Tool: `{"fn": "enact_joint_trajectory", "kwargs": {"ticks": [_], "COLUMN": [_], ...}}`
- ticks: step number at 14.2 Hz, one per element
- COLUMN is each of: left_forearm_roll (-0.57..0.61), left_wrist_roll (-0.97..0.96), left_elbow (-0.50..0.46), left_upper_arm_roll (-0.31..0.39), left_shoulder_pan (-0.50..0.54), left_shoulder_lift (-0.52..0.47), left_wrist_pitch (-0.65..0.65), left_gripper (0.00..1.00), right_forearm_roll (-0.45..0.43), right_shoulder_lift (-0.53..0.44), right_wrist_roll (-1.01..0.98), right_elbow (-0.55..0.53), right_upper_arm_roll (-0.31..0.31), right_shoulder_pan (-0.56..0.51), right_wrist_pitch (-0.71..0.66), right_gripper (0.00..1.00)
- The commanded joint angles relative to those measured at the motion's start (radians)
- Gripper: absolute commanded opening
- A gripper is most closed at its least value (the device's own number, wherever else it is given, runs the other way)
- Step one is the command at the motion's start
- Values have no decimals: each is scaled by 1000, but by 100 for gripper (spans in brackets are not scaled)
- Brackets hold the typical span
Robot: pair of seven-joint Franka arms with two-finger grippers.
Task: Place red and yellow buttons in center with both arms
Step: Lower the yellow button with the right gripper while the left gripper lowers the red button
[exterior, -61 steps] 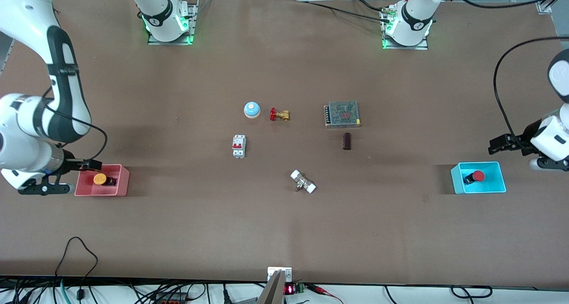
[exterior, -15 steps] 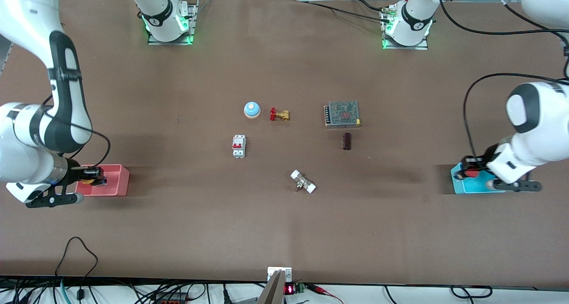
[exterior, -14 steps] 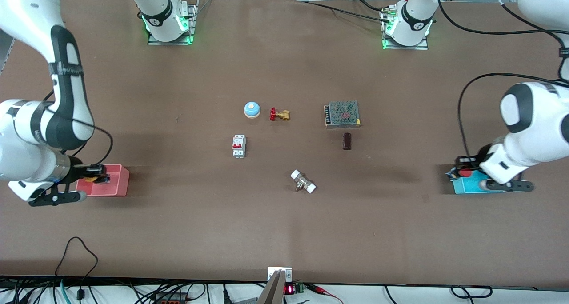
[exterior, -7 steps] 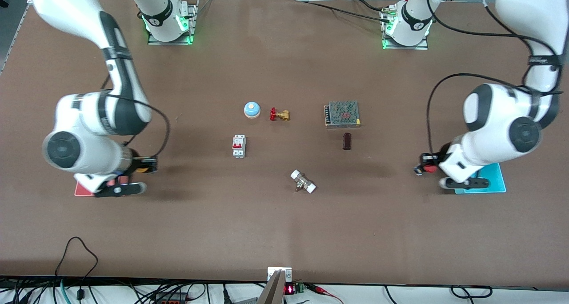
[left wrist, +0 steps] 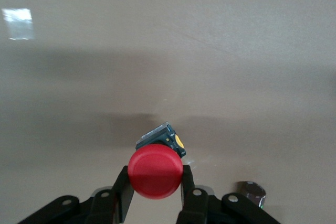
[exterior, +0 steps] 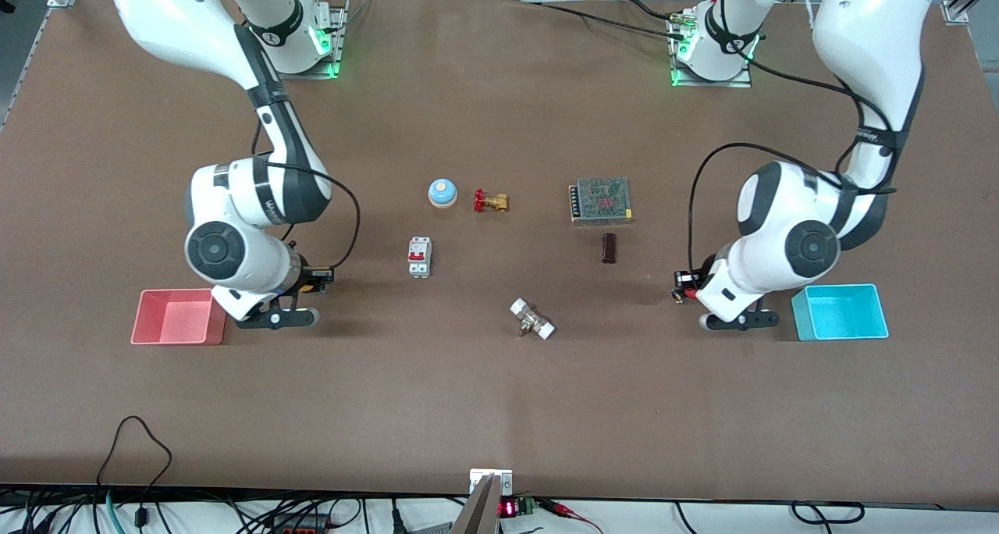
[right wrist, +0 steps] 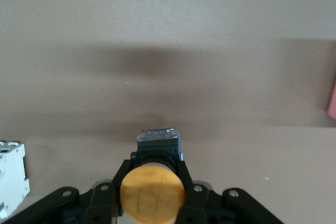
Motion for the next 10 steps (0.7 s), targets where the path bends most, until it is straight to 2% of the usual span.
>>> {"fn": "enact_joint_trajectory", "kwargs": {"ticks": [1,5,9,10], "left_forearm_roll": [-2,-3,-3,-3], "left_wrist_roll": [-41,-47,-49,-53], "left_elbow": [8,8,11,13], "left_upper_arm_roll": [4,4,5,5], "left_shoulder_pan": [-21,-30,-29,-27], "left_shoulder_lift": [24,44,48,42], "left_wrist_pitch": [32,55,58,58], "left_gripper": [26,33,59,63], "right_forearm_roll": [15,20,28,29], "right_shoulder_lift": [-1,37,72,72], "right_wrist_roll": [61,124,126,127], "right_elbow": [-36,-48,-51,-51], "right_upper_arm_roll": [-6,-6,-5,-5], "right_shoulder_pan": [48,88,91,91], "right_wrist_pitch": [42,91,112,117], "right_gripper": [14,14,14,16]}}
